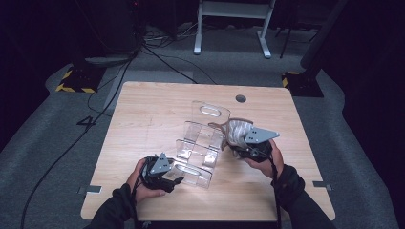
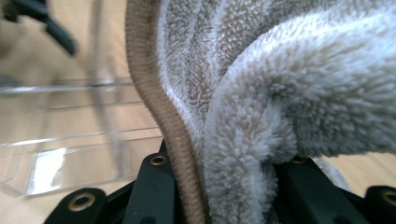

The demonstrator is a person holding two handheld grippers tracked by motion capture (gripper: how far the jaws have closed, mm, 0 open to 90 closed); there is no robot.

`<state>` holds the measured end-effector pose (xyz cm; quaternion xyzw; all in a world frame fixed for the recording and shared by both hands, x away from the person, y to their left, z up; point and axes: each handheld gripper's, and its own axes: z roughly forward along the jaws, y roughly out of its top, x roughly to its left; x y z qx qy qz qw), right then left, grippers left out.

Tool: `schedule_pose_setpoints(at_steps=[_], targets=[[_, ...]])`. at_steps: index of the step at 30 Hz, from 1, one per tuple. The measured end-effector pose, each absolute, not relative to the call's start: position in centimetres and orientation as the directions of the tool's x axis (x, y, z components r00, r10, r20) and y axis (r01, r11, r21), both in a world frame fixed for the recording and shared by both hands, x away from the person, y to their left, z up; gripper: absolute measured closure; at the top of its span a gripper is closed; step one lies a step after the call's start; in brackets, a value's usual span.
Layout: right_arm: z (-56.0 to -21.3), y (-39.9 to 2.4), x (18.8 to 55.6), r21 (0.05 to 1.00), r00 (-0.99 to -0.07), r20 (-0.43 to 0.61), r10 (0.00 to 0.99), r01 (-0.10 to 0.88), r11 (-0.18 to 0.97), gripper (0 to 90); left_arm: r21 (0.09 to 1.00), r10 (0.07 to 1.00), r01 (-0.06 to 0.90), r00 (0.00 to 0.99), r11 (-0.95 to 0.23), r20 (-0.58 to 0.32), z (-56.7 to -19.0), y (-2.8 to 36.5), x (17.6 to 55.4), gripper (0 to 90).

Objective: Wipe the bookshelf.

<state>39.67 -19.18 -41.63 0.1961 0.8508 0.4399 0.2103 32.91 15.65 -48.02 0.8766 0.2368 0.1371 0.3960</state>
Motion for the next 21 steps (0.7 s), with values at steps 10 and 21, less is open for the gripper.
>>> schedule_pose_setpoints(at_steps=[10,21], targets=[[-41.0,-19.7,41.2,0.845,-0.817,-0.164,0.552,0.173,0.507,69.5,0.762,0.526,0.300,0.848,-0.573,0.062,-48.0,15.5,32.8,24.5],[-41.4,-18.6,36.9,0.823,-0.931,-0.144,0.336,0.077,0.563,69.6,0.763,0.529,0.300,0.846,-0.573,0.065,-48.0,15.5,32.8,24.1]])
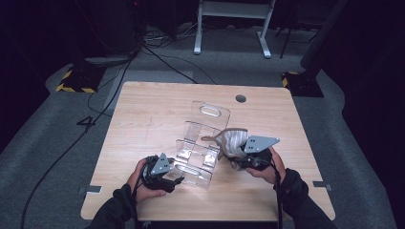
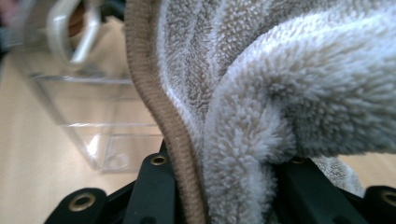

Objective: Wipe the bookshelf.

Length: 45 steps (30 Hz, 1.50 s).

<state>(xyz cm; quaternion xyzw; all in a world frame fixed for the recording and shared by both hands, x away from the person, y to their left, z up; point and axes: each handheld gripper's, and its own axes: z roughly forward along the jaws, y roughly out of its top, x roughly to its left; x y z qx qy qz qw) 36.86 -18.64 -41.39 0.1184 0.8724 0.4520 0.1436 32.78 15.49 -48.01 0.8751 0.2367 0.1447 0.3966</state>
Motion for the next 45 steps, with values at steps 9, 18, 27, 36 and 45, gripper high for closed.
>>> schedule_pose_setpoints(at_steps=[9,18,27,36,45], targets=[[-41.6,-16.7,32.0,0.795,-0.979,-0.158,0.126,-0.050,0.604,69.5,0.763,0.534,0.303,0.843,-0.571,0.065,-48.0,15.5,32.8,23.9],[-41.5,-17.2,34.0,0.801,-0.963,-0.169,0.212,-0.009,0.598,69.5,0.765,0.532,0.304,0.845,-0.568,0.059,-48.0,15.5,32.8,24.8],[-41.2,-19.2,39.0,0.834,-0.881,-0.148,0.449,0.133,0.536,69.4,0.765,0.526,0.302,0.849,-0.569,0.056,-48.0,15.6,32.8,25.1],[-41.0,-20.0,42.4,0.839,-0.807,-0.154,0.570,0.198,0.508,69.4,0.770,0.517,0.296,0.854,-0.566,0.052,-48.0,15.5,32.7,25.6],[-40.9,-20.6,44.8,0.857,-0.698,-0.146,0.701,0.265,0.442,68.3,0.771,0.518,0.293,0.854,-0.566,0.056,-48.0,15.4,32.7,25.7]])
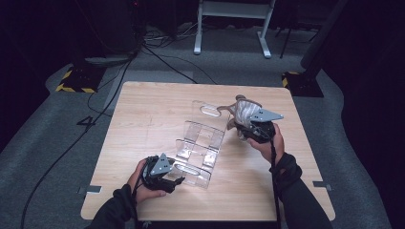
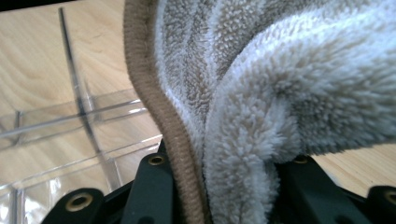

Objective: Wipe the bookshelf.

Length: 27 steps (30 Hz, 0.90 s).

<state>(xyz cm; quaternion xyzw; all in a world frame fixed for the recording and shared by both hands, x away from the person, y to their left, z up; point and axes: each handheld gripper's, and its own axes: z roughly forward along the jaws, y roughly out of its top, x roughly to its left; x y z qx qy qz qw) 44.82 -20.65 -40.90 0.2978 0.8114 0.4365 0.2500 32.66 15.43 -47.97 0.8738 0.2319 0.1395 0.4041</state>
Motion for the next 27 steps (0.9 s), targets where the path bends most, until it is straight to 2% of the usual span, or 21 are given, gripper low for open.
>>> schedule_pose_setpoints(at_steps=[3,12,22,27], targets=[[-40.8,-20.7,44.6,0.866,-0.714,-0.126,0.688,0.259,0.427,68.5,0.770,0.519,0.291,0.853,-0.568,0.060,-48.0,15.4,32.6,25.8],[-40.3,-18.9,40.6,0.841,-0.873,-0.138,0.468,0.146,0.521,68.5,0.768,0.525,0.294,0.849,-0.569,0.064,-47.9,15.4,32.7,25.3],[-40.5,-17.4,35.5,0.840,-0.939,-0.139,0.315,0.057,0.540,68.7,0.764,0.537,0.300,0.840,-0.571,0.071,-47.7,15.4,32.8,23.0],[-40.7,-15.8,32.4,0.836,-0.970,-0.140,0.201,-0.007,0.549,68.7,0.765,0.544,0.302,0.836,-0.568,0.073,-47.6,15.5,32.9,23.1]])
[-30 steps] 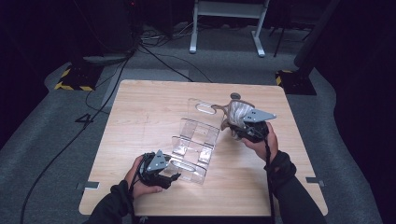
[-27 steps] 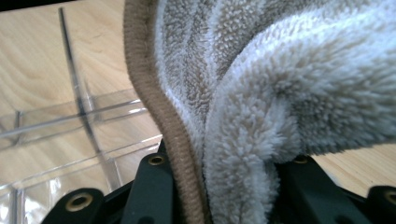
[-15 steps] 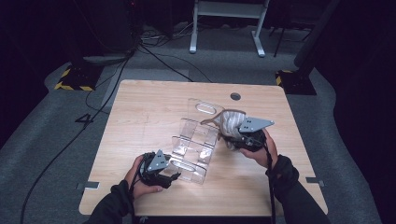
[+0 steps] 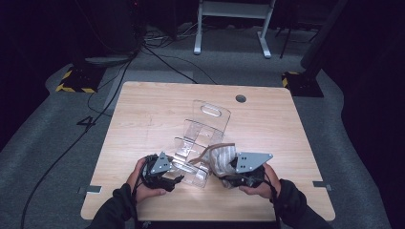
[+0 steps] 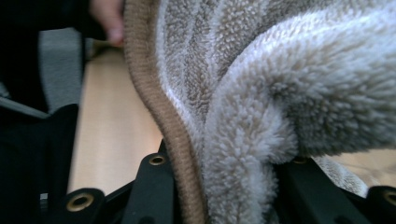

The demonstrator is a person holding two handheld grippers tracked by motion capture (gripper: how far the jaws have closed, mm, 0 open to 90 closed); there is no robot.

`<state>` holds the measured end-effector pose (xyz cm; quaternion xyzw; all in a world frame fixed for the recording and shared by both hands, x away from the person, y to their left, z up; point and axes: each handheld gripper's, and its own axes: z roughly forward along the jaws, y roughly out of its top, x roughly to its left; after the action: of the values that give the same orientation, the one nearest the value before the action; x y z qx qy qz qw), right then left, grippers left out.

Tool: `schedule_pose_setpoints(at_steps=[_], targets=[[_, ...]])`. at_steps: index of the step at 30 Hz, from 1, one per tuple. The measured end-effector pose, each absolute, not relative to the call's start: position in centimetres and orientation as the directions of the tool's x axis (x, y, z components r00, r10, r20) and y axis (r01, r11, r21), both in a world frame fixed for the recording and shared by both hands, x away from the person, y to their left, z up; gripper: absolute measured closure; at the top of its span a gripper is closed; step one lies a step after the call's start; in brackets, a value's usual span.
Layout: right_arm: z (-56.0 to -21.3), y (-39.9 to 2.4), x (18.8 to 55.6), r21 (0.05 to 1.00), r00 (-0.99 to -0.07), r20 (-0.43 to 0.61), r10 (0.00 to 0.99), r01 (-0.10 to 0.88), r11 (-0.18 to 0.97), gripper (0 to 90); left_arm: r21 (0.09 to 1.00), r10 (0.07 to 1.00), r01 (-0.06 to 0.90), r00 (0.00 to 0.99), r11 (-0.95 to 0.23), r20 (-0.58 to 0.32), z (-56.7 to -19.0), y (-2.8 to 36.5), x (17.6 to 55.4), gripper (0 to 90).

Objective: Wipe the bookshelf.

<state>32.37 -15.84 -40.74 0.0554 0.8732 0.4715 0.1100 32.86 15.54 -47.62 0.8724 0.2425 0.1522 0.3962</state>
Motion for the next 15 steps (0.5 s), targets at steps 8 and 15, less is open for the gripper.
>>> schedule_pose_setpoints(at_steps=[8,15], targets=[[-41.5,-13.9,31.1,0.813,-0.978,-0.140,0.152,-0.026,0.582,68.7,0.759,0.542,0.302,0.837,-0.576,0.078,-47.4,15.6,33.7,18.1],[-41.9,-13.7,31.8,0.811,-0.979,-0.126,0.157,-0.010,0.585,68.7,0.752,0.541,0.311,0.838,-0.582,0.072,-47.2,15.3,34.5,15.4]])
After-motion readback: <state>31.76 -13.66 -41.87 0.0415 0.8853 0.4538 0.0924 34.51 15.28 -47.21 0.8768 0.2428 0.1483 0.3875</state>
